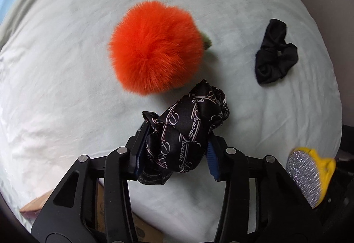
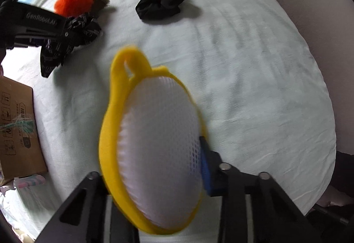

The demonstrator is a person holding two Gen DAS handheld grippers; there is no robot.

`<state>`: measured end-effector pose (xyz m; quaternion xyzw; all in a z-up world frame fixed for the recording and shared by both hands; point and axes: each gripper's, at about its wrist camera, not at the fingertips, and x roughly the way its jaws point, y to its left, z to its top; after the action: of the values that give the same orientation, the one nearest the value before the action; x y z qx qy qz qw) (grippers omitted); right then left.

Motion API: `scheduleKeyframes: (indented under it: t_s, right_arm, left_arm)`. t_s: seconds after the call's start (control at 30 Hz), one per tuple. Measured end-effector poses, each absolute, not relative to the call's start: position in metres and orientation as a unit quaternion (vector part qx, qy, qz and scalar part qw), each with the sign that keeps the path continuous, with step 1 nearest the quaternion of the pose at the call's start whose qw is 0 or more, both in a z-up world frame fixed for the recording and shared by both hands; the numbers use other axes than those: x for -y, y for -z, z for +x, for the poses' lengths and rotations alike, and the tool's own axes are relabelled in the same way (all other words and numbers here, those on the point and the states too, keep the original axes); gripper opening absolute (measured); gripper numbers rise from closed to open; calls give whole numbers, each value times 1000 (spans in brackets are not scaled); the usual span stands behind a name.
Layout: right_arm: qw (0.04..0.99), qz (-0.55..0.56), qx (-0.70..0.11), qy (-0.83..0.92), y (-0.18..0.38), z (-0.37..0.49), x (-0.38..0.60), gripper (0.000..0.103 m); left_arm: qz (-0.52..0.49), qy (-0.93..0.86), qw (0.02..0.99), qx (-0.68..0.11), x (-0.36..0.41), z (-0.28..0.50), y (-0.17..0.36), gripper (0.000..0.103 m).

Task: Organize soft objects
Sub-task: 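Grasp the black patterned cloth with the left gripper while the right grasps the yellow-rimmed mesh pad, then lift the cloth and mesh pad and carry both over the box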

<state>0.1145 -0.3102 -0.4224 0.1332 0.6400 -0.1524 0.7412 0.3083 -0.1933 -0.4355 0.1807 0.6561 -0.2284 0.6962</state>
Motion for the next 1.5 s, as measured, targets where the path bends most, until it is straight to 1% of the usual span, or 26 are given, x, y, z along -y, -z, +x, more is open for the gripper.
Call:
scheduleKeyframes:
  t_s: [0.03, 0.07, 0.3, 0.43, 0.7, 0.83, 0.97, 1.13, 1.33, 1.5]
  right_arm:
    - [742, 137, -638, 151, 414, 114, 321, 18]
    - [743, 136, -637, 155, 410, 113, 326, 17]
    - [768, 123, -611, 148, 363, 107, 347, 15]
    - [785, 110, -594, 140, 329, 101, 345, 15]
    - [830, 53, -546, 99, 256, 102, 293, 15]
    - [843, 26, -534, 62, 229, 109, 254, 15]
    - [850, -2, -527, 16, 206, 116, 213, 15]
    - [850, -27, -524, -44, 195, 128, 154, 15]
    - [836, -41, -539, -93, 201, 147, 86, 15]
    - [822, -36, -560, -92, 223, 164, 49, 15]
  left_arm:
    - [178, 229, 697, -656, 189, 304, 431, 41]
    - [175, 229, 699, -654, 185, 299, 426, 41]
    - [146, 227, 722, -636, 163, 275, 374, 41]
    - [120, 221, 742, -621, 143, 271, 331, 41]
    - [58, 199, 781, -589, 77, 230, 246, 41]
    - [38, 176, 794, -581, 30, 209, 226, 41]
    - [11, 143, 806, -575, -21, 194, 215, 41]
    - [-20, 95, 815, -571, -88, 184, 212, 41]
    - [-42, 61, 815, -575, -157, 181, 221, 41]
    - [-45, 57, 806, -587, -196, 187, 243, 41]
